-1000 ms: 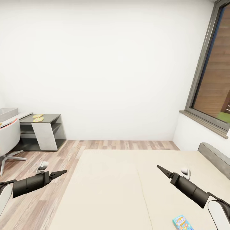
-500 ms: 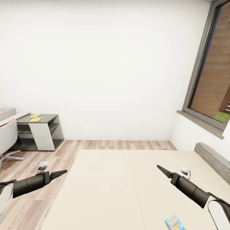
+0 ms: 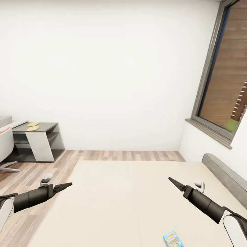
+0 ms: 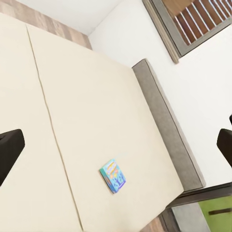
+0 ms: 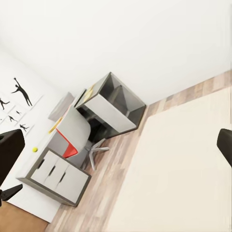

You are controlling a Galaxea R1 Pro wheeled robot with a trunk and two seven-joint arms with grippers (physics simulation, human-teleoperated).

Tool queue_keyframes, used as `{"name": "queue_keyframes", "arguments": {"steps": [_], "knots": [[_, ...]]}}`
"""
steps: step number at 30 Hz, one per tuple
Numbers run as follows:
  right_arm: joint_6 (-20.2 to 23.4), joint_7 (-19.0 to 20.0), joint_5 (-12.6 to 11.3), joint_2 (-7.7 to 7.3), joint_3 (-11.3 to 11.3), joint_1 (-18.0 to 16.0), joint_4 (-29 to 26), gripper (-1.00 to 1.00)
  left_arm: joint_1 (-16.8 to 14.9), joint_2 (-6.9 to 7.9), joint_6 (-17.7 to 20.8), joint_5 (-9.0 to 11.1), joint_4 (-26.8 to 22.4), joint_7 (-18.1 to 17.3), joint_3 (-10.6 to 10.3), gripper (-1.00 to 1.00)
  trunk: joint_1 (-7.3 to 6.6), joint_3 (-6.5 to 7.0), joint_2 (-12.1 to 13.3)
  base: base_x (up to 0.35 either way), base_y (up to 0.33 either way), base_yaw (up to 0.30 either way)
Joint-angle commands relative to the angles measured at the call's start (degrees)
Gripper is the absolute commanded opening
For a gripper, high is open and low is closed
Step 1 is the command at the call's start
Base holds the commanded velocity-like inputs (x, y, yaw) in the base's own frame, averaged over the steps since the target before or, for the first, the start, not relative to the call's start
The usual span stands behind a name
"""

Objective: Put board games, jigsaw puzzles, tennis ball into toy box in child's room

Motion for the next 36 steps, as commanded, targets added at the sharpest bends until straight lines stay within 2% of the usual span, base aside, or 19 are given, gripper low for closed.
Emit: {"name": "queue_keyframes", "arguments": {"steps": [1,20,25,31,32,36], "knots": [[0.4,0.1,-0.2,0.01,-0.1,0.0,0.0,1.0,0.0,-0.01,0.2,-0.1,0.0,-0.3,0.0,1.0,0.02,-0.03,-0.1,0.0,-0.206,0.0],[0.5,-0.2,-0.2,-0.16,-0.1,-0.3,0.1,1.0,0.0,-0.01,0.2,-0.1,0.0,-0.3,0.1,1.0,0.02,-0.03,-0.1,0.0,-0.036,0.0],[0.5,-1.3,-0.2,-0.19,-0.1,-0.6,0.3,1.0,0.0,0.0,0.2,-0.1,0.0,-0.3,0.1,1.0,0.02,-0.03,-0.1,0.0,0.0,0.0],[1.3,-8.6,-0.3,-0.44,-0.1,-1.5,0.5,1.0,0.0,0.0,0.2,-0.1,0.0,-0.3,0.1,1.0,0.02,-0.03,-0.1,0.0,0.0,0.0],[1.8,-12.3,-0.3,-0.3,0.0,-2.0,0.5,1.0,0.0,0.02,0.2,-0.1,0.0,-0.3,0.1,1.0,0.02,-0.03,-0.1,0.0,0.0,0.0],[3.4,-21.4,-0.4,-0.08,0.8,-3.3,0.7,1.0,0.0,0.04,0.2,-0.1,0.0,-0.3,0.1,1.0,0.02,-0.03,-0.1,0.0,0.0,0.0]]}}
